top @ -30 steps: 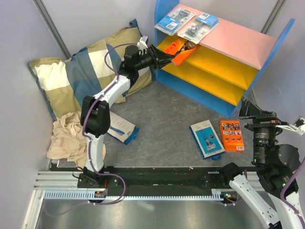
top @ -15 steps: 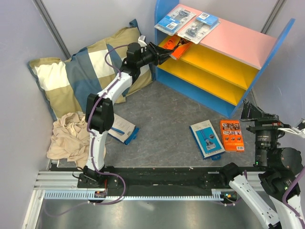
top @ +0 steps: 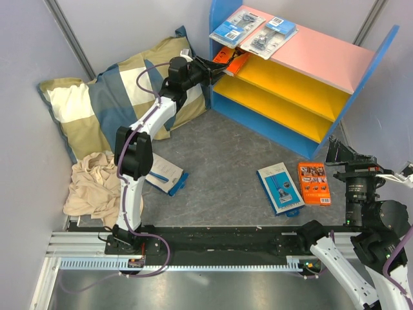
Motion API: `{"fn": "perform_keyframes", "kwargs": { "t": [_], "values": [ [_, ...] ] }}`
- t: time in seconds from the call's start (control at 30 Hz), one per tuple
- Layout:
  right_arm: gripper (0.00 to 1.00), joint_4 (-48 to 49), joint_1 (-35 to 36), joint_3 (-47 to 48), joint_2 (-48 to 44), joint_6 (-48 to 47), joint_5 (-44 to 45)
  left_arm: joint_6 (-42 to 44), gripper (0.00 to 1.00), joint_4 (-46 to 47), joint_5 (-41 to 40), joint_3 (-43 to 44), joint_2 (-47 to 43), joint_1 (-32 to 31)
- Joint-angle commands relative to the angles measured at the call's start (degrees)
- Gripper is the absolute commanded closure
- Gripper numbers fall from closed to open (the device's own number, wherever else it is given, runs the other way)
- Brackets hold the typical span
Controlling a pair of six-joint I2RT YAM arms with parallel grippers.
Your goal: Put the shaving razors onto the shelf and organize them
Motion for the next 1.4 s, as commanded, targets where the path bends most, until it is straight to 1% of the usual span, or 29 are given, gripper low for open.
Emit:
{"fn": "perform_keyframes", "kwargs": {
  "t": [0.0,0.03,0.2,0.23,0.33,0.4,0.57,0.6,0.7,0.83,0.93,1.0,1.07,1.23,1.33,1.37],
  "values": [
    [0.02,-0.56,0.04,2.0,-0.48,-1.23,0.68,-2.85,0.72,2.48,-1.02,4.31,0.69,0.54],
    [0.02,-0.56,-0.04,2.0,-0.48,-1.32,0.68,-2.85,0.66,2.48,-1.28,4.57,0.86,0.54],
    [0.02,-1.18,0.04,2.35,-0.39,-1.32,0.5,-2.5,0.53,1.52,-0.84,7.03,2.0,0.97],
    [0.02,-1.18,0.04,2.36,-0.48,-1.23,0.59,-2.24,0.49,0.99,-0.41,7.99,2.35,1.06],
    [0.02,-1.35,0.04,2.36,-0.48,-1.23,0.68,-0.93,0.39,-0.25,0.48,8.35,2.27,1.24],
    [0.02,-1.35,-0.04,2.27,-0.48,-1.23,0.68,-0.31,0.37,-0.6,1.26,7.83,1.66,1.24],
    [0.02,-1.44,0.04,2.18,-0.04,-1.06,0.5,1.98,0.26,-0.78,2.94,3.0,-1.33,1.24],
    [0.02,-1.35,0.04,2.09,-0.04,-1.06,0.42,2.59,0.19,-1.04,2.94,2.12,-2.73,1.24],
    [0.02,-1.44,0.04,1.92,0.05,-1.06,0.33,5.14,0.07,-2.7,2.76,-0.44,-4.58,1.24],
    [0.02,-1.62,0.04,1.83,0.22,-1.23,0.24,8.56,0.03,-4.12,3.46,-2.02,-7.3,1.24],
    [0.02,-1.53,0.04,1.74,0.31,-1.14,0.15,10.32,0.02,-1.84,4.17,-5.61,-9.23,1.24],
    [0.02,-1.62,-0.05,1.74,0.4,-1.49,0.15,12.34,0.02,-0.51,2.51,-9.21,-12.92,1.24],
    [0.02,-1.79,0.04,2.09,0.4,-1.67,0.24,16.47,0.02,-0.69,1.45,-10.8,-16.78,1.24],
    [0.02,-2.76,0.04,3.76,1.54,-3.43,1.03,24.2,0.02,-4.2,2.67,-12.3,-22.68,0.54],
    [0.02,-2.93,-0.05,4.02,2.15,-3.69,0.94,27.99,0.02,-7.26,3.73,-13.53,-25.67,-0.95],
    [0.02,-3.02,-0.05,3.94,2.33,-3.69,0.86,29.04,0.02,-8.06,3.73,-13.97,-26.38,-2.35]
  ]
}}
